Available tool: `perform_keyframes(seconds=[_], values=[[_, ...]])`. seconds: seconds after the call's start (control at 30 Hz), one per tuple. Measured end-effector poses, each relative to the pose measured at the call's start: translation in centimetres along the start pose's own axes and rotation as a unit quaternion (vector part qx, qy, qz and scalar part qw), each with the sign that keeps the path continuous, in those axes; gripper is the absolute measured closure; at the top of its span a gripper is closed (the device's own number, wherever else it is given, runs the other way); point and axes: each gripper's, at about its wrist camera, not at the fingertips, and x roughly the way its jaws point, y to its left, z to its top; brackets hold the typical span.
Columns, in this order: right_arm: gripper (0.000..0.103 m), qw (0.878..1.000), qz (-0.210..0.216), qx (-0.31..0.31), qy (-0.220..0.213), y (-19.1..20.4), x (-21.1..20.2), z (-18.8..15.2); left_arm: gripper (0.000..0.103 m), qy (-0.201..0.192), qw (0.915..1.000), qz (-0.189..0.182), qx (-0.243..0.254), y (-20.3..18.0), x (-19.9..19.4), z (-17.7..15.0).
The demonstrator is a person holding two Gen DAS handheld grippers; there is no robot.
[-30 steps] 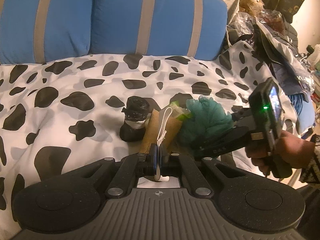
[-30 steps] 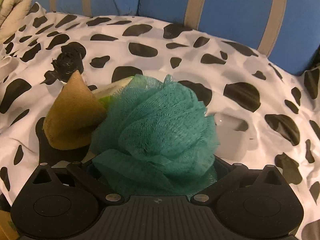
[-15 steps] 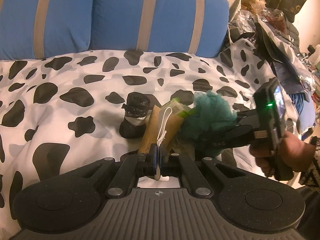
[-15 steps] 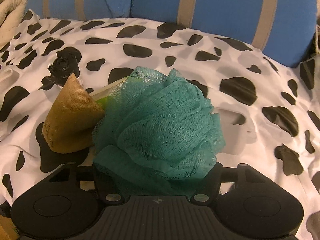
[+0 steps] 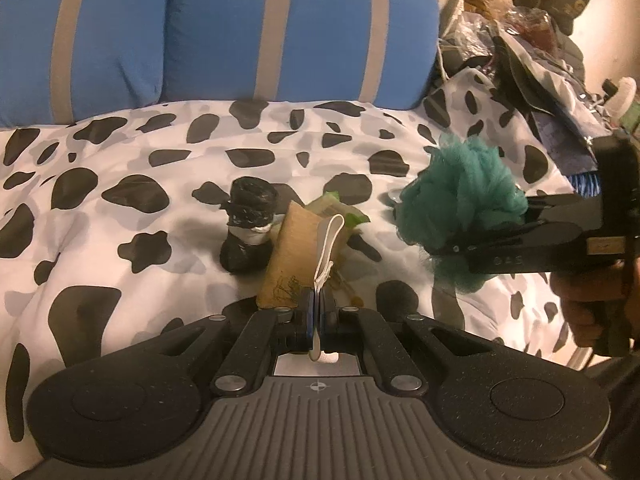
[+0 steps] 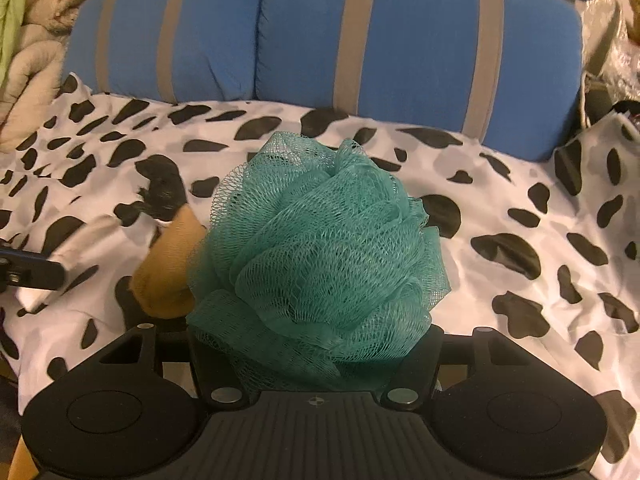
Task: Organize soft objects
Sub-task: 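Carry the loofah with the right gripper while the left carries the strap toward the cardboard box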
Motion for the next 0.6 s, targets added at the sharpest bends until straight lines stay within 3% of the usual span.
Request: perform_keyframes(seconds=[0.23,0.6], values=[[0.038,1.0,0.005,0.005,-0.001,0.7,-2.2,-1.0,0.1,-0.004,1.0,-0.005,0.007,-0.2,-0.1,-0.9],[0.038,0.999,0.018,0.032,0.006,1.0,-5.2,-3.2,0.1,-0.022,0.9989,-0.035,-0.022,-0.4,-1.3,-2.7]])
